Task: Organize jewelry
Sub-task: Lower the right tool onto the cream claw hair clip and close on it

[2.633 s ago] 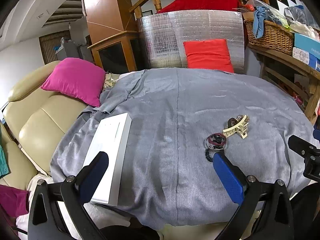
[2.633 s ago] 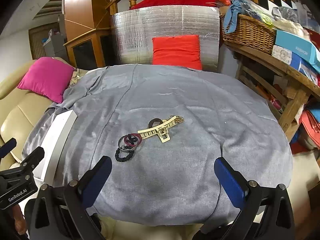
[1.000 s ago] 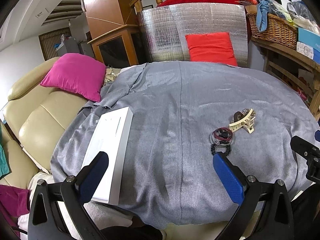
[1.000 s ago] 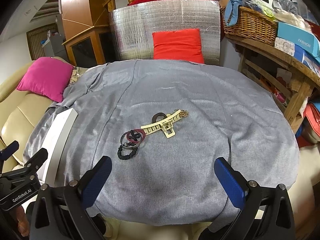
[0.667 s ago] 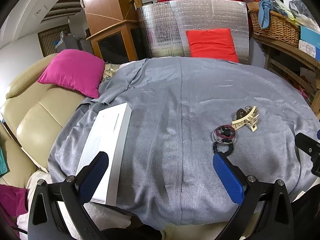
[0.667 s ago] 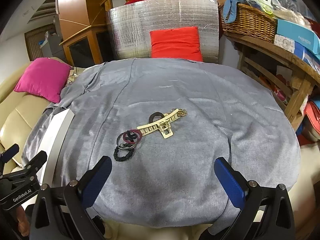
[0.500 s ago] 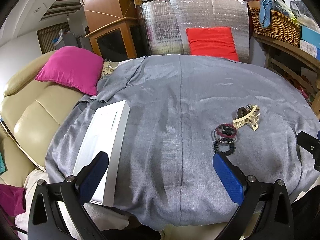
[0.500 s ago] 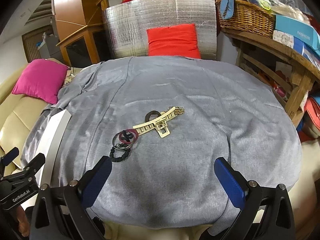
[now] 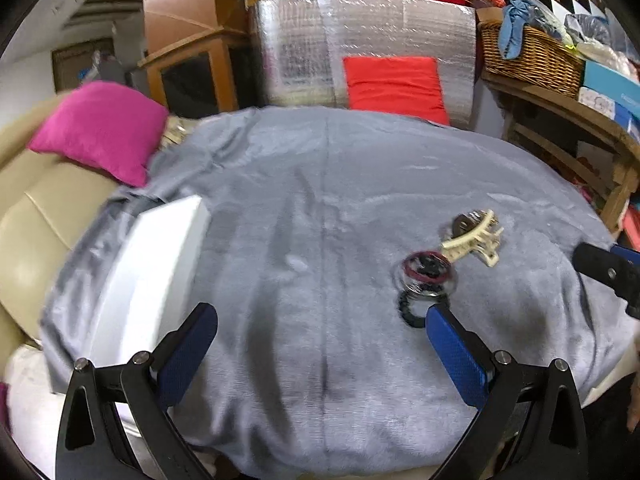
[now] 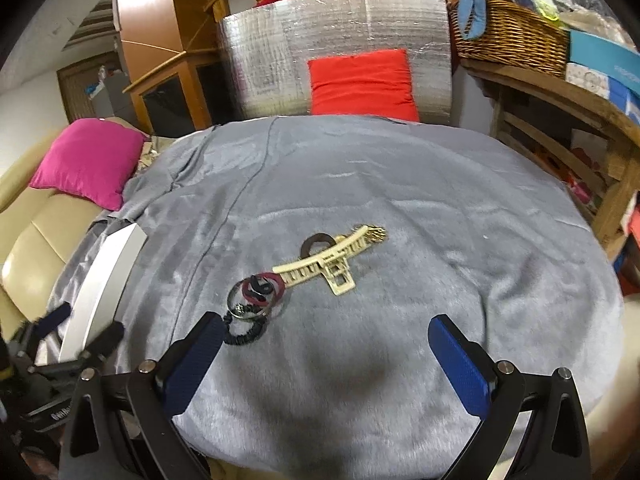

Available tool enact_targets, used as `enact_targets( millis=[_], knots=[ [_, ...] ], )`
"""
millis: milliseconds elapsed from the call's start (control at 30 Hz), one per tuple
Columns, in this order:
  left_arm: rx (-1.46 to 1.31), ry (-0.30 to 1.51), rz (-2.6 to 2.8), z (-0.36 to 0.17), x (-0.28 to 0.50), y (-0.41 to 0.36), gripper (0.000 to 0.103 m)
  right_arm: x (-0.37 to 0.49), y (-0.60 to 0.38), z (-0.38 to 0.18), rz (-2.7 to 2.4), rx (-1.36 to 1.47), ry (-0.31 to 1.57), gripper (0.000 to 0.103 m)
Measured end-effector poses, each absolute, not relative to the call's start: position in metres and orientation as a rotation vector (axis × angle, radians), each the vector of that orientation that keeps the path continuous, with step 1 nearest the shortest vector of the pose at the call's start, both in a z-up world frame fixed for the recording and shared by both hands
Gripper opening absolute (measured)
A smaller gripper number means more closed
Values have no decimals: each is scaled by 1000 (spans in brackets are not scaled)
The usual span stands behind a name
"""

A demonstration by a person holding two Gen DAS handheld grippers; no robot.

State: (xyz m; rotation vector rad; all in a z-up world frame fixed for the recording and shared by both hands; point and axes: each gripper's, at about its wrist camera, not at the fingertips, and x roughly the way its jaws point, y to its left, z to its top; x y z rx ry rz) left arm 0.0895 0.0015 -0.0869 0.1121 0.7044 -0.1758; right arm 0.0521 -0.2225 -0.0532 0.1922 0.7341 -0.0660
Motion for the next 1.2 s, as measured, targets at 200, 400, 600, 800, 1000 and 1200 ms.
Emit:
enact_targets(
  millis=[200, 400, 600, 800, 1000, 1200],
  knots=[
    [100, 761, -184, -104, 109, -3, 103, 87, -234, -71, 5, 247, 766, 97],
    [138, 811, -200, -115, 130, -17, 103, 119, -246, -91, 46, 307, 831, 89],
    [183, 861, -236, -124, 151, -32, 103, 153, -255, -117, 74, 338, 927, 75],
    [162, 923, -256, -131, 176, -34, 103, 177, -259, -130, 101, 335, 956, 68],
    [155, 947, -274, -135, 181, -36, 103, 193, -257, -144, 131, 356, 1005, 54],
    [187, 948, -300, -136, 181, -43, 103, 196, -261, -148, 121, 354, 1005, 33]
  ],
)
